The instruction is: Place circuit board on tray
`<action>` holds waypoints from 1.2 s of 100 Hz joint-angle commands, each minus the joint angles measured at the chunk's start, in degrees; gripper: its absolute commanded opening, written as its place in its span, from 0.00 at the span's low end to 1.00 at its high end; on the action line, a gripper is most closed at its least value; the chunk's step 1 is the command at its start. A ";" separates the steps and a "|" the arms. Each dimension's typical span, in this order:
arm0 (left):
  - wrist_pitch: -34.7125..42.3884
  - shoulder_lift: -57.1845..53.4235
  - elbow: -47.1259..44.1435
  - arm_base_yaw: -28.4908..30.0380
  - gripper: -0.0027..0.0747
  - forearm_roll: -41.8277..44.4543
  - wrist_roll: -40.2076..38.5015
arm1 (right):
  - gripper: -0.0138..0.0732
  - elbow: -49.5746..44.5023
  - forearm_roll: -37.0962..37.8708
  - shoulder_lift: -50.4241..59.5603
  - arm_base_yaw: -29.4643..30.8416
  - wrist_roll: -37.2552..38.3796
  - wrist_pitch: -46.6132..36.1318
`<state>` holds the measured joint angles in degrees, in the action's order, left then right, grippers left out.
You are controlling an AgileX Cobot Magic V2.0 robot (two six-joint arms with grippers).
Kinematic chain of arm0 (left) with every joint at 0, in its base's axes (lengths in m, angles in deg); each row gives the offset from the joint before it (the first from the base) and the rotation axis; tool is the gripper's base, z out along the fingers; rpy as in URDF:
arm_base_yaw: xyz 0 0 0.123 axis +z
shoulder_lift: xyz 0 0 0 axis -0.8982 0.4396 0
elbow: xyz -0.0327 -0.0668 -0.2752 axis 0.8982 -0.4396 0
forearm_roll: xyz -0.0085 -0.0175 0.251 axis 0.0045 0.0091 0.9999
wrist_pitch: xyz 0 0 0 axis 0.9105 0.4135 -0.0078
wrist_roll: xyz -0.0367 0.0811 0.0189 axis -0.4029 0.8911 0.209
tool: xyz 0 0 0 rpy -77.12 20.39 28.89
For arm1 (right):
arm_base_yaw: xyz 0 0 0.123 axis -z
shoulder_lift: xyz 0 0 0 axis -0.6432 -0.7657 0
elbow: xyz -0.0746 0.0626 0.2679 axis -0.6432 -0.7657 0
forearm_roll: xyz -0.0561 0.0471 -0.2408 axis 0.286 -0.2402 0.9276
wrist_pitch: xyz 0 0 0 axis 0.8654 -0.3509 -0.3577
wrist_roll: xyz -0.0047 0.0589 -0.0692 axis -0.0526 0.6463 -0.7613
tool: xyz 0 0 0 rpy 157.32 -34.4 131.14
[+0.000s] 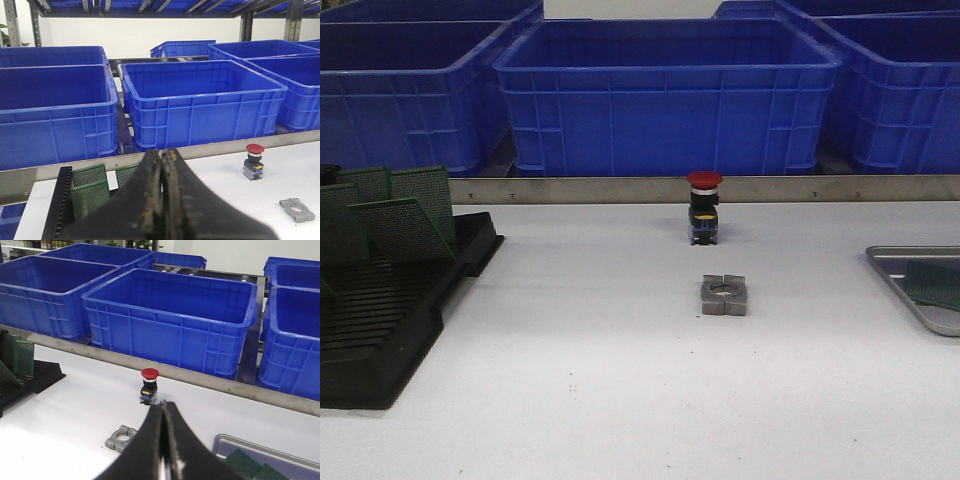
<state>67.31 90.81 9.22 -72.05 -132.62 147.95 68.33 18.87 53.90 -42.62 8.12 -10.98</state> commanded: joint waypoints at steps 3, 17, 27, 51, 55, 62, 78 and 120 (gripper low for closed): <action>0.19 0.51 1.66 0.08 0.01 -0.96 -0.23 | 0.09 1.54 -0.76 -0.50 -0.17 -0.56 -2.13; 0.19 0.51 1.66 0.08 0.01 -0.96 -0.23 | 0.09 1.54 -0.76 -0.50 -0.17 -0.56 -2.13; 0.19 0.51 1.66 0.08 0.01 -0.96 -0.23 | 0.09 1.54 -0.76 -0.50 -0.17 -0.56 -2.13; 1.02 0.51 1.52 0.08 0.01 -0.54 -0.23 | 0.09 1.54 -0.76 -0.50 -0.17 -0.56 -2.13; 2.05 0.51 1.52 0.08 0.01 1.63 -0.23 | 0.09 1.54 -0.76 -0.50 -0.17 -0.56 -2.13; 3.13 0.51 1.52 0.21 0.01 11.21 -0.51 | 0.09 1.54 -0.76 -0.50 -0.17 -0.56 -2.13; 5.30 -0.24 1.13 1.17 0.01 40.70 -28.02 | 0.09 1.54 -0.76 -0.50 -0.17 -0.56 -2.13; 11.92 -10.33 -12.77 9.77 0.01 75.94 -74.29 | 0.09 1.54 -0.76 -0.50 -0.17 -0.56 -2.13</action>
<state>71.07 82.52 -1.29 -63.14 -58.78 76.61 68.33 18.97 53.90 -42.62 8.12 -10.50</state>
